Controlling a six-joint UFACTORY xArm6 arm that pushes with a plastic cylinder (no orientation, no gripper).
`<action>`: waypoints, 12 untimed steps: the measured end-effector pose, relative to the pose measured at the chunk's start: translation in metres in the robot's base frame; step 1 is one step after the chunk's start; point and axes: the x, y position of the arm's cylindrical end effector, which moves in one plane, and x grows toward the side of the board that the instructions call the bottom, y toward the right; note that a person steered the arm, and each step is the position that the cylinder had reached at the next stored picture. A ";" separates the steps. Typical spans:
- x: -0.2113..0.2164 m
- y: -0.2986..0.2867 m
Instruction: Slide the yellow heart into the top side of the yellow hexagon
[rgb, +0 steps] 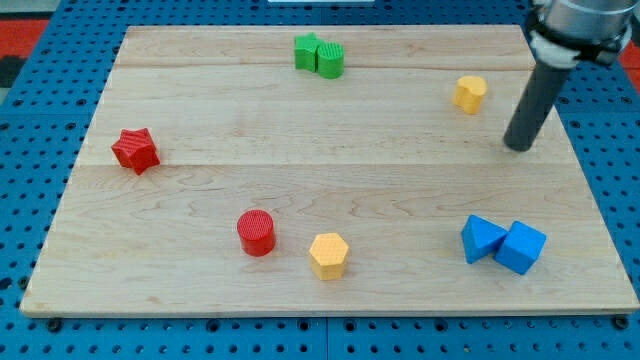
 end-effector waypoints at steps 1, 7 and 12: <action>-0.067 0.022; -0.056 -0.095; 0.015 -0.033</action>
